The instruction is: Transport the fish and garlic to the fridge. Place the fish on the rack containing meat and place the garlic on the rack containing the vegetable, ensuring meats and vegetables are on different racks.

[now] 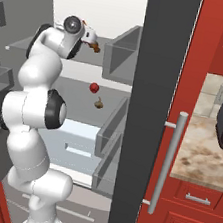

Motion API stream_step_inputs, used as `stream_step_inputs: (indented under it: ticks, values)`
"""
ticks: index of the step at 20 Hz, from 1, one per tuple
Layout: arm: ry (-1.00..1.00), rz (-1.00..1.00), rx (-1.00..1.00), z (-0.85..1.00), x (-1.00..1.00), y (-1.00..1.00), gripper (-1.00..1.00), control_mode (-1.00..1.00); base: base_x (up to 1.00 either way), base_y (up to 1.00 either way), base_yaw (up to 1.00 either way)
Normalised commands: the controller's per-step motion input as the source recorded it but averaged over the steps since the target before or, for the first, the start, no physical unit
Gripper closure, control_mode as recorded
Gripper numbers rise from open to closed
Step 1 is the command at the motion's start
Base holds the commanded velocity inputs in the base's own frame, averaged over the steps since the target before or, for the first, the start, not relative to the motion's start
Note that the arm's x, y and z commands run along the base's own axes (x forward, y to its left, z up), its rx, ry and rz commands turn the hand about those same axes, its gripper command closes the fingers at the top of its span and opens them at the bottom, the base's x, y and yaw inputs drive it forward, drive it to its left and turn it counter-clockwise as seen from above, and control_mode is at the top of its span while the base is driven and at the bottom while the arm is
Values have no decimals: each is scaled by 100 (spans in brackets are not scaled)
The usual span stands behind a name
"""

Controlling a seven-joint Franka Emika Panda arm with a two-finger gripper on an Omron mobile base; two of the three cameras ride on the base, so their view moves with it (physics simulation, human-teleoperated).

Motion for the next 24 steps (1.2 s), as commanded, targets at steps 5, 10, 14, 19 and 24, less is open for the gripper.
stream_step_inputs:
  ticks: [5,10,14,19,24]
  values:
    - [-6,0,0,5,-7,13,-100,-100,0,0,0]
    - [6,0,0,17,-18,11,-100,-100,0,0,0]
    - [9,-2,0,-3,-18,8,-100,-100,0,0,0]
    - [-8,0,0,17,-71,3,-100,-100,0,0,0]
    - [-36,0,-2,3,-100,0,-100,-100,0,0,0]
